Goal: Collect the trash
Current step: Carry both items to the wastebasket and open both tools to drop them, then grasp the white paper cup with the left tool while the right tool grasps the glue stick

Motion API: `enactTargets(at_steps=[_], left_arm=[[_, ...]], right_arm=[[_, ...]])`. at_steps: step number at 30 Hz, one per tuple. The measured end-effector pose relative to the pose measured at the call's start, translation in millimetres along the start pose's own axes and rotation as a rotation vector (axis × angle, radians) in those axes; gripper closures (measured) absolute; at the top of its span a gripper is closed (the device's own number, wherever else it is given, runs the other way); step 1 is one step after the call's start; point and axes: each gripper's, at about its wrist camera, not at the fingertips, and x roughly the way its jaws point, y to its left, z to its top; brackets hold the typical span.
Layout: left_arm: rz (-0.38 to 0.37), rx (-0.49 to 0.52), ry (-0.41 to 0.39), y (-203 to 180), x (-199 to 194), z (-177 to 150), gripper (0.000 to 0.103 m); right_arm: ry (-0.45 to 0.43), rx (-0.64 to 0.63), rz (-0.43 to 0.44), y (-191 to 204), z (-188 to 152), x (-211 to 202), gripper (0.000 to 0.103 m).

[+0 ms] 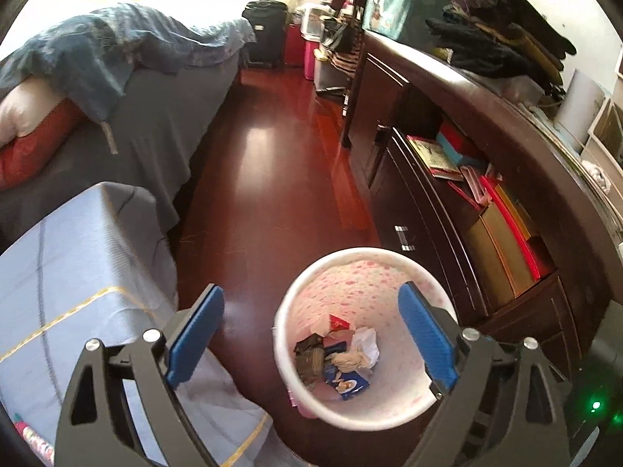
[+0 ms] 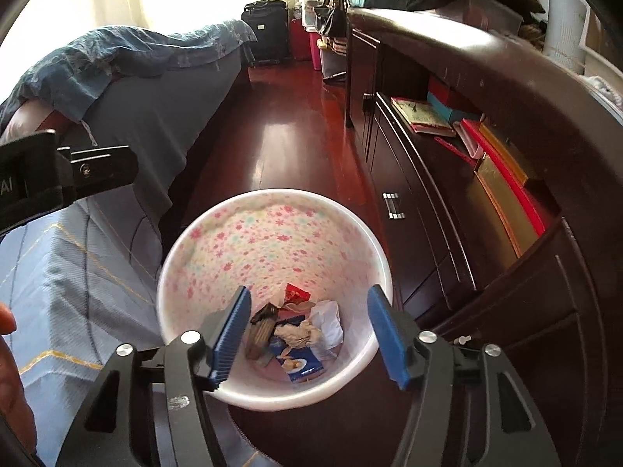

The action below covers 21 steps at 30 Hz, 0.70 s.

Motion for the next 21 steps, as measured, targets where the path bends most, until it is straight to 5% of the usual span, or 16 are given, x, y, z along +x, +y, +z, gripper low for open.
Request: enactTargets(at_steps=[11, 21], left_arm=[[0.186, -0.081, -0.081, 75, -90, -33, 0.005], [0.376, -0.237, -0.063, 182, -150, -86, 0.004]], right_arm=[[-0.038, -0.124, 0.148, 73, -21, -62, 0.021], [-0.030, -0.296, 0.303, 164, -53, -96, 0.019]])
